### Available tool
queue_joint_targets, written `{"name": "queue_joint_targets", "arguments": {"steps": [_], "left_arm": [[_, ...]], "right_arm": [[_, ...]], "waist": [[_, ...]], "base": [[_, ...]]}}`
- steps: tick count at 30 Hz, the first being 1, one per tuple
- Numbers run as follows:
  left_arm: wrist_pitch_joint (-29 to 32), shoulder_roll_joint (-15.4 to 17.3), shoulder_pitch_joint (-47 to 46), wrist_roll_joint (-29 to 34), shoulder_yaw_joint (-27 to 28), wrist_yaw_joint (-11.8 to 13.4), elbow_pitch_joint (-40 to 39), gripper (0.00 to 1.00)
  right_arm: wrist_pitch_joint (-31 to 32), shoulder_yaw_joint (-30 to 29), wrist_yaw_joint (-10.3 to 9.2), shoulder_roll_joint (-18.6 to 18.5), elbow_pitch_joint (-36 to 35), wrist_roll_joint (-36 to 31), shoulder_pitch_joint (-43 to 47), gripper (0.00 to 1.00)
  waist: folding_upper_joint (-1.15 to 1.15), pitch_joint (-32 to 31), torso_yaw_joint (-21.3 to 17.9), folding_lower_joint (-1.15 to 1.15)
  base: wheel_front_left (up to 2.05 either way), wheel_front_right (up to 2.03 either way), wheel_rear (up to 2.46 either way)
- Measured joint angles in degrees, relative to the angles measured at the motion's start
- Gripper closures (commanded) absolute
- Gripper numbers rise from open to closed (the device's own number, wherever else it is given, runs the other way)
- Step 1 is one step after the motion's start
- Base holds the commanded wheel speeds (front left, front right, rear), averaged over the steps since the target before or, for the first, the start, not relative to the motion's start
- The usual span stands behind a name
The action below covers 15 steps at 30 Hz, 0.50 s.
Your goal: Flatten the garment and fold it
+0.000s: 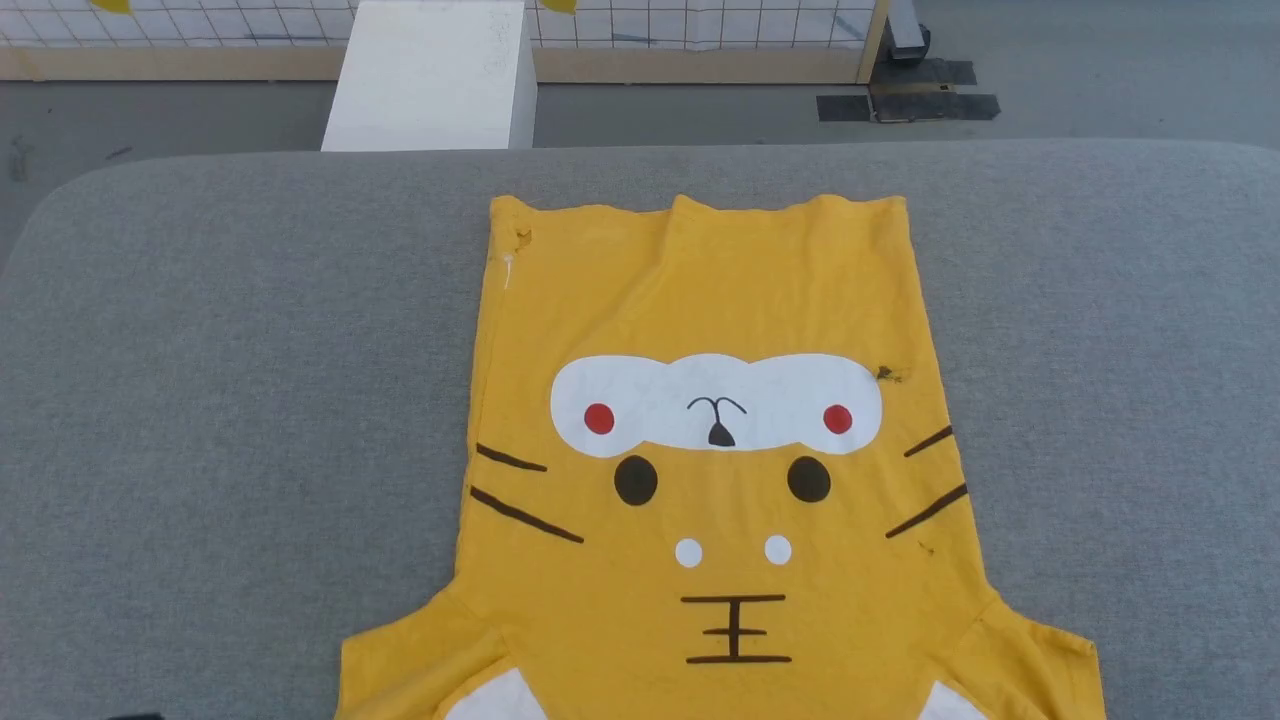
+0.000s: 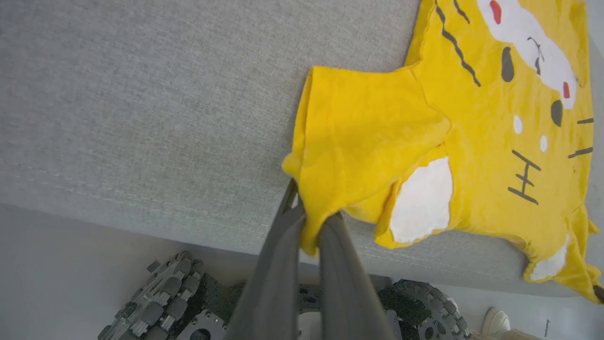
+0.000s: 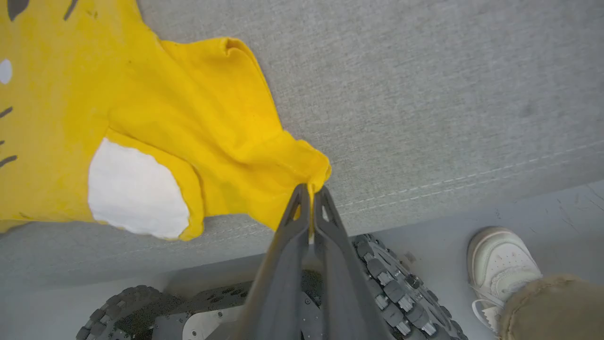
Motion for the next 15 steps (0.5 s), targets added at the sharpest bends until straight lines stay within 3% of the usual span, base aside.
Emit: {"name": "queue_joint_targets", "arguments": {"steps": [7,11,12,13,15], "left_arm": [[-0.45,-0.31,-3.53,2.04,-1.52,-0.38,-1.26,1.00],[-1.36,-0.38,-4.46,3.11,-1.96,-0.82,-2.05,1.00],[-1.53,-0.45,-4.81,3.22,-2.09,-0.90,-2.13,1.00],[-1.55,-0.48,-5.11,3.44,-2.35,-1.04,-2.14,1.00],[-1.86,-0.63,-5.63,3.49,-2.89,-1.40,-2.15,1.00]], "right_arm": [[-4.33,3.50,0.00,0.08,8.04,-1.62,-5.54,1.00],[-6.66,3.55,0.00,0.07,10.50,-2.34,-6.84,0.62],[-7.23,3.34,0.00,0.08,11.01,-2.70,-7.19,0.45],[-7.99,2.99,0.00,0.09,11.29,-3.22,-7.40,0.05],[-8.34,2.19,0.00,0.08,11.25,-3.43,-7.49,0.00]], "waist": [[0.00,0.05,-0.07,0.00],[0.00,0.42,-0.08,0.00],[0.00,0.54,-0.08,0.00],[0.00,0.63,-0.05,0.00],[0.00,0.67,0.10,0.00]], "base": [[0.00,0.00,0.00],[0.00,0.00,0.00],[0.00,0.00,0.00],[0.00,0.00,0.00],[0.00,0.00,0.00]]}}
